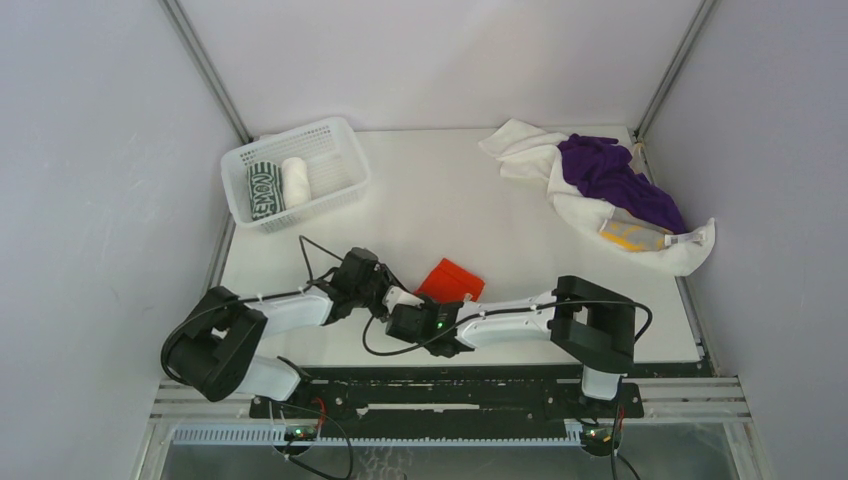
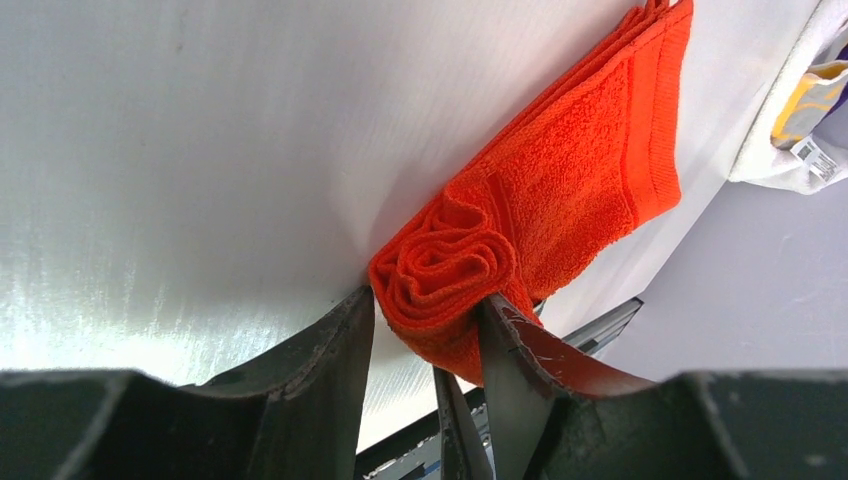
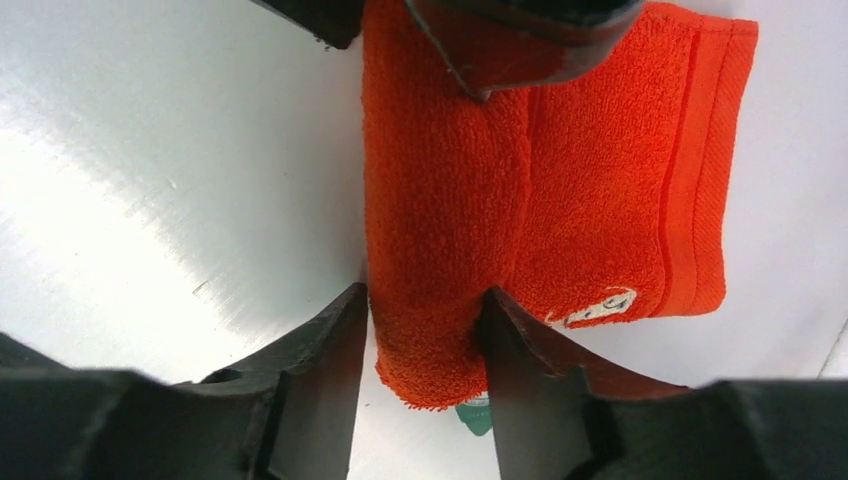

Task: Roll the towels
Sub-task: Roll the towel at the center of the board.

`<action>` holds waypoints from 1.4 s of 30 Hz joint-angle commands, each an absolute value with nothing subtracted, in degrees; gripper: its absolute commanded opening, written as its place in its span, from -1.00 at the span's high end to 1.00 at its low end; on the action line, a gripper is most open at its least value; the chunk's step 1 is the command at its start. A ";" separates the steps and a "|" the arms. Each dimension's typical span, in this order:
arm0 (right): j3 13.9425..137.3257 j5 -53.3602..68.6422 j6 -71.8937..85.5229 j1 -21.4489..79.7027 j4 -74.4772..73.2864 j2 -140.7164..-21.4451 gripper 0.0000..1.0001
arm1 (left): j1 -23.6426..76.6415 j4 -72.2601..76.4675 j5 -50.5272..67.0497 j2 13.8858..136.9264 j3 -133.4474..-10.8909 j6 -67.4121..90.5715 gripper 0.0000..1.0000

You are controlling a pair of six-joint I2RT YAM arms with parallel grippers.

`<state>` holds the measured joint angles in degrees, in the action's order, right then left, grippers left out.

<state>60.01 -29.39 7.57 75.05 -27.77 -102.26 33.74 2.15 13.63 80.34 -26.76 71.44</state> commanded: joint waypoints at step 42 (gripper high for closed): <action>48.17 56.83 41.91 41.87 16.90 -116.48 0.60 | 28.23 -9.74 10.67 47.53 -15.55 72.74 -0.60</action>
